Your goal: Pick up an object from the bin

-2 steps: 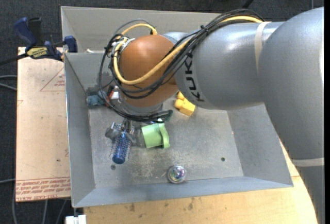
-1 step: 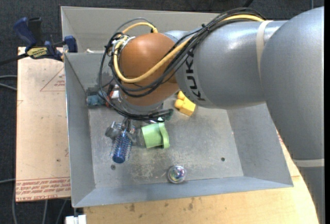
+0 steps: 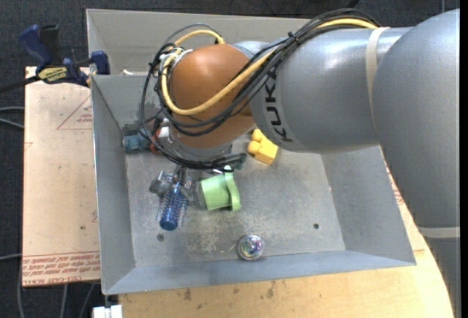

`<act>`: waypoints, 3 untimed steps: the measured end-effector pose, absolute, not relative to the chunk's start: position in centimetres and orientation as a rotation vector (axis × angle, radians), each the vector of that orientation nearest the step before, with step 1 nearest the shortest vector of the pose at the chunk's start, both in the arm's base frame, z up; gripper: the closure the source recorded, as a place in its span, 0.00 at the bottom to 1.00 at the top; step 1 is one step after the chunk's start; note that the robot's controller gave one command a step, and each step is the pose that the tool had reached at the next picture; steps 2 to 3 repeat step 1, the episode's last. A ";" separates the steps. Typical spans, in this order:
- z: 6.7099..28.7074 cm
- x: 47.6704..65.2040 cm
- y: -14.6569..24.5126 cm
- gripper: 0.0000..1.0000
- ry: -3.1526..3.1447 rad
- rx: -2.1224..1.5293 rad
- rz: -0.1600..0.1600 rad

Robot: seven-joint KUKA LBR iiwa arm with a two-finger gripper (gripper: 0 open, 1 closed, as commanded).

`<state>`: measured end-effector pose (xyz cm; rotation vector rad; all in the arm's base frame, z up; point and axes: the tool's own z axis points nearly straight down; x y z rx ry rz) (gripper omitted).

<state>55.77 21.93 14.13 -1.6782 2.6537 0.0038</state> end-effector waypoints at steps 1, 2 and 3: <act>16.8 55.8 22.0 1.00 2.654 -1.673 0.002; 16.8 55.8 22.0 1.00 2.654 -1.673 0.002; 16.8 55.8 22.0 1.00 2.654 -1.673 0.002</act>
Offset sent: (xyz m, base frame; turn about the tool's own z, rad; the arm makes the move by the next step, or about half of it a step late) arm 0.0002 0.0000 0.0264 0.0000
